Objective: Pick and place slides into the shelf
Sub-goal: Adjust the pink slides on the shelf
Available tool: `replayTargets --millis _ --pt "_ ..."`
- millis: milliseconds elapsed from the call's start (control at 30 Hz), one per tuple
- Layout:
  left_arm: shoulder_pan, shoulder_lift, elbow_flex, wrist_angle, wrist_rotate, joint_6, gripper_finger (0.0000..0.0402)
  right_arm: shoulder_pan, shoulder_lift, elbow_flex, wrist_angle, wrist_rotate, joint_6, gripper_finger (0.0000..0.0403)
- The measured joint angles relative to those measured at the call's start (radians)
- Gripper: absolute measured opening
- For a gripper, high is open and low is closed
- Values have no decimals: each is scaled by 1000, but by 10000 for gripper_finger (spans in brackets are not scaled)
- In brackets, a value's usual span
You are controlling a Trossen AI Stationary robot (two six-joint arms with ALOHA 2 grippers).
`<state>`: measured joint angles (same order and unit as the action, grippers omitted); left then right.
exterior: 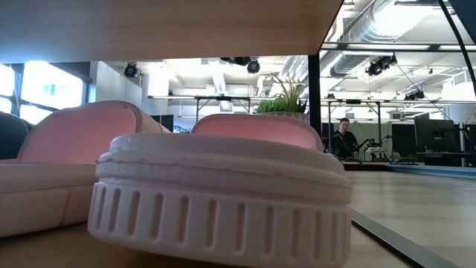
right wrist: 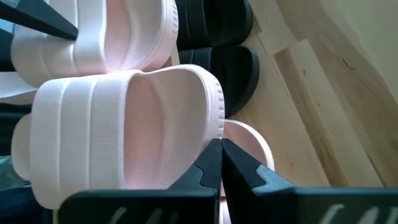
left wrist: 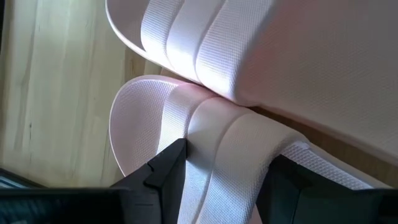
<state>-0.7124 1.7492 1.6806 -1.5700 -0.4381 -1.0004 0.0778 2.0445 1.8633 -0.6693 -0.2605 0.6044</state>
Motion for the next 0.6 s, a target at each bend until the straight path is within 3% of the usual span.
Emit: replayTargets --millis 233,600 --pt "-2 0 41 -2 25 -14 150 -16 -23 0 -16 23 -10 0" --pt "-7 -5 282 -1 55 46 150 -33 -213 0 -214 128 -124 0"
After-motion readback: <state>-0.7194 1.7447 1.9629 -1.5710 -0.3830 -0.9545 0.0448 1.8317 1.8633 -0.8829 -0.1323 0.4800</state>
